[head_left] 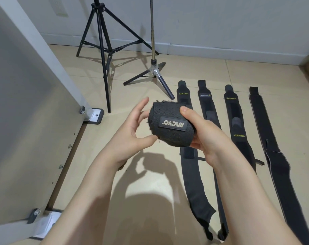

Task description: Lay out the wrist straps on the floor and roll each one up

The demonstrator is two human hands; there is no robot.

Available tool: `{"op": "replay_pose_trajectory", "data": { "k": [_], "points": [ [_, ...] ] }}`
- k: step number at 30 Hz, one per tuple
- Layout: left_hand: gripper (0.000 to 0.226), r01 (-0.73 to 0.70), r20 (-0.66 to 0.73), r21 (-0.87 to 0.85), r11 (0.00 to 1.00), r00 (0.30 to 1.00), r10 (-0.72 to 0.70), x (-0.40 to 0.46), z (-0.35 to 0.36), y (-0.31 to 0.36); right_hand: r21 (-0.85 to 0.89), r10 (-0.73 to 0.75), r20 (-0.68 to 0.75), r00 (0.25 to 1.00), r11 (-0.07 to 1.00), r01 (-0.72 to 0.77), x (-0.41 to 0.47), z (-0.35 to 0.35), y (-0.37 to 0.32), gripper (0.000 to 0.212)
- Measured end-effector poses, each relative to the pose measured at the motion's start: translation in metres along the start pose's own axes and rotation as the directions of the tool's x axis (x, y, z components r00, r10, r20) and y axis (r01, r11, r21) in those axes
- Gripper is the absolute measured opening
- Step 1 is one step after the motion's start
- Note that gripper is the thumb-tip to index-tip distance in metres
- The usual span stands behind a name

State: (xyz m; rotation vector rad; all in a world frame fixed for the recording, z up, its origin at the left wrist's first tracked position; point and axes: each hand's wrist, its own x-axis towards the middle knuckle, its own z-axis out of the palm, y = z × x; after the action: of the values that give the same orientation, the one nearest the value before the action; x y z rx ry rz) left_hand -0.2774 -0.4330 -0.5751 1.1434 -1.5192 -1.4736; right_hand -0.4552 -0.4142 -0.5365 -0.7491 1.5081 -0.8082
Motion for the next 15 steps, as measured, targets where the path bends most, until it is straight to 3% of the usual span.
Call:
{"op": "replay_pose_trajectory", "data": {
  "k": [3,7,11,15],
  "points": [
    [0.09,0.045,0.032,-0.186,0.982,0.999,-0.039,-0.001,0.002,0.008,-0.048,0.026,-0.017,1.0,0.998,-0.027,0.001,-0.001,0.001,0.042],
    [0.058,0.082,-0.041,-0.173,0.981,0.995,-0.09,-0.001,0.016,0.015,-0.043,0.027,-0.009,1.0,0.999,-0.028,0.002,-0.001,0.002,0.035],
    [0.044,0.055,-0.138,-0.193,0.98,0.987,-0.082,0.0,0.017,0.014,0.086,-0.048,-0.008,0.999,0.995,0.048,0.002,0.002,0.003,0.036],
    [0.037,0.05,-0.241,-0.504,0.862,0.951,-0.196,0.003,0.014,0.016,0.101,-0.191,0.007,0.982,0.977,0.189,-0.002,0.004,0.006,0.03]
  ]
}}
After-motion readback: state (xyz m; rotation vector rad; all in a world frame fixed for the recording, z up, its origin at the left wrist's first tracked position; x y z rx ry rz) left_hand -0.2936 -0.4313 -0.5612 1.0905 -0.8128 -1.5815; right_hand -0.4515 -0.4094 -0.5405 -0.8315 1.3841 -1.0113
